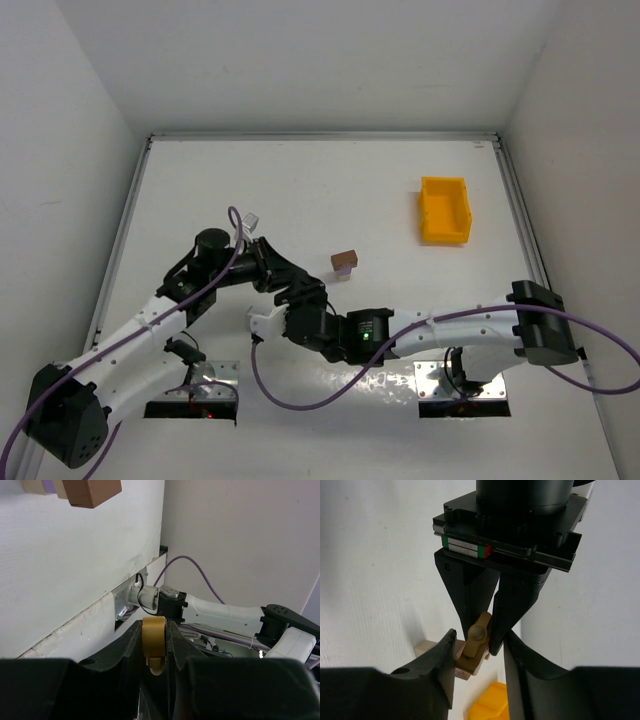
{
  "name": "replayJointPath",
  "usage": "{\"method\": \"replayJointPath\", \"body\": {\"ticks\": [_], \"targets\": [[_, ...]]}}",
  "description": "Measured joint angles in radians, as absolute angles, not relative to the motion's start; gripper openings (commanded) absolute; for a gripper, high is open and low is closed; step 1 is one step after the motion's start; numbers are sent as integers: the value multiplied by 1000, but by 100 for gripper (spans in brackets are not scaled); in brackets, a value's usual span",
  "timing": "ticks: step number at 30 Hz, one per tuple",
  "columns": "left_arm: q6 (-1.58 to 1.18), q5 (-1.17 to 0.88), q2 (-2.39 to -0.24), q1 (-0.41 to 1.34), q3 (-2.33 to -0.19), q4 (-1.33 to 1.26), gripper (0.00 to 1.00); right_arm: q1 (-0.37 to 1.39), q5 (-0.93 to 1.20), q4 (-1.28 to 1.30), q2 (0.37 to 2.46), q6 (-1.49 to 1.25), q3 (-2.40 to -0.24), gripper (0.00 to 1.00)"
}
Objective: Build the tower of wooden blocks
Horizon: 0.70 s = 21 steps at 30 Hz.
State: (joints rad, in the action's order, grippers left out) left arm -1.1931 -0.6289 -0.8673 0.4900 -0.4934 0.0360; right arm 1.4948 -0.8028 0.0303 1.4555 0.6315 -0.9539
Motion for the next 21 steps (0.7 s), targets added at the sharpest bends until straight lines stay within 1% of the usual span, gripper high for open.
{"method": "replayJointPath", "body": {"ticks": [1,2,4,6,7,10,11,14,19,20,21], "targets": [[-1197,-628,-867,490,-493,36,0,1496,-812,28,1455,630,-954,29],[-1203,-625,-866,489,-493,36,0,1497,-817,27,1454,630,-954,25],[-1208,-624,-864,489,-493,34,0,1498,-823,26,1454,632,-954,13],[-1209,-625,-863,489,-493,35,0,1501,-827,27,1454,632,-954,11],[-1209,-625,-863,489,-493,38,0,1501,-828,29,1454,632,-954,7],[-1210,-625,-863,489,-493,41,0,1501,-827,31,1454,632,-954,4],[-1210,-625,-863,489,-493,42,0,1501,-827,31,1454,632,-954,0],[-1212,-626,-862,489,-493,42,0,1501,-825,31,1450,628,-952,0],[-1217,-637,-860,490,-494,43,5,1502,-803,32,1425,607,-941,0],[-1217,-639,-859,490,-496,48,7,1502,-798,32,1419,601,-939,0],[-1217,-640,-857,490,-499,50,12,1502,-794,31,1415,597,-938,0]]}}
